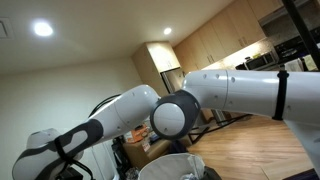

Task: Move the blue t-shirt from the laundry bag to the couch

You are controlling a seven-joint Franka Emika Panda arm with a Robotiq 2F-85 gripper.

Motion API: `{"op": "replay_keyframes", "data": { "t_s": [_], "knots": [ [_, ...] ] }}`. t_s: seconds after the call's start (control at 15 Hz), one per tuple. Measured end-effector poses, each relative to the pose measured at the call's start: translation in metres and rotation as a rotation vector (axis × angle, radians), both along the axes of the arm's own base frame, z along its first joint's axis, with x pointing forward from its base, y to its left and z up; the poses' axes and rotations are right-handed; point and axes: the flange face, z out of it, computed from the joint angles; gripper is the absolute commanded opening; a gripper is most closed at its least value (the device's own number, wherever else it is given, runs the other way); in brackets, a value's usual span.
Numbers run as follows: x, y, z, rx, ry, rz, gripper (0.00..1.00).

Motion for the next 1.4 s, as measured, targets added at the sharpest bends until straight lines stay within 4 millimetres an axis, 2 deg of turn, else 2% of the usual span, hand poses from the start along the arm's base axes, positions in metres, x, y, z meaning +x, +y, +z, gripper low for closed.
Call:
{"op": "replay_keyframes", "data": {
  "t_s": [0.13,0.27,0.33,0.4,0.73,0.87,1.2,1.4],
  "knots": [
    [0.000,-0.009,-0.053,0.046,0.087,-0.019,0.07],
    [-0.003,-0.003,-0.102,0.103,0.157,-0.024,0.08],
    [-0.005,0.002,-0.120,0.119,0.182,-0.022,0.08],
    [-0.006,0.005,-0.130,0.128,0.194,-0.020,0.07],
    [-0.008,0.010,-0.139,0.128,0.206,-0.016,0.07],
    [-0.015,0.018,-0.157,0.119,0.265,-0.001,0.07],
    [-0.043,0.044,-0.226,0.082,0.434,0.042,0.08],
    [-0.046,0.046,-0.234,0.078,0.444,0.044,0.07]
  ]
}}
